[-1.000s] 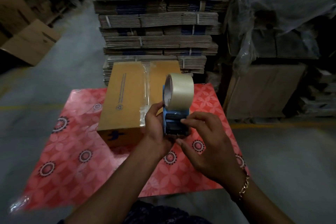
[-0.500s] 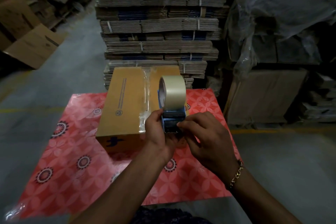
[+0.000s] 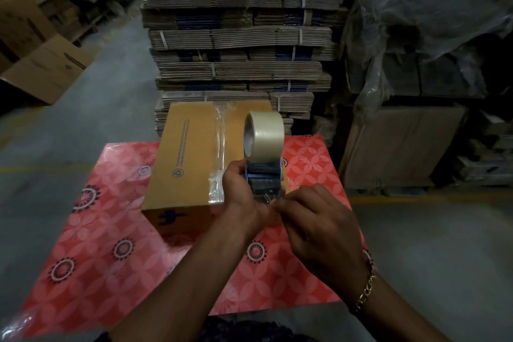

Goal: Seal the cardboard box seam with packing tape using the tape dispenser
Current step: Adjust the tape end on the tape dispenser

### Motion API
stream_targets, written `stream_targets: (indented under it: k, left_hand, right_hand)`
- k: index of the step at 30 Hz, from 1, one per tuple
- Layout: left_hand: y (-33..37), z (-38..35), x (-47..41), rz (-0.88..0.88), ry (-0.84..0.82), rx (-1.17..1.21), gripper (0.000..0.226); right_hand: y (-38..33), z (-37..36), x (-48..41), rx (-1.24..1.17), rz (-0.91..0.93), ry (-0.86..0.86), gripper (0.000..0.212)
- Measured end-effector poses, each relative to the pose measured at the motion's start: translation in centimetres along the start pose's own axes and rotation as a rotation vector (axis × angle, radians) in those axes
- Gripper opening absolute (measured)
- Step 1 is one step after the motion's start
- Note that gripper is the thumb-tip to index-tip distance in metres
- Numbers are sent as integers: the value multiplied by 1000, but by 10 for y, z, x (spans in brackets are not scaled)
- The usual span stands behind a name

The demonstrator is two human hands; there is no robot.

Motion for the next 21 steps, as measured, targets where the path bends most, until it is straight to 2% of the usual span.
stream_targets:
  k: [8,11,14,17,21]
  left_hand:
    - [15,-17,14,-36,-288,-46,81]
    - [15,-15,17,-25,-295,-85,88]
    - [14,-15,17,-19,-308,-102,81]
    - [16,-19,17,-19,-346,-98,89]
    - [20,-18,16,-41,-323,-117,87]
  right_hand:
    - [7,6,-1,-25,-69,7,17]
    - [11,7,-4,-65,-95,8,17]
    - [15,4,-6,-143,-134,-12,16]
    - [21,3,-9,-237,-197,-14,17]
    - [24,8,-17,-268,-213,1,13]
Point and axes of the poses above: each hand's wrist, its own x-axis away from the middle knuckle, its own z-axis out of the back of the hand, y = z × x, the point moved 10 cm from there along -x, towards the middle knuckle, and after that the axes turned 4 degrees about y, right-handed, at the moved point
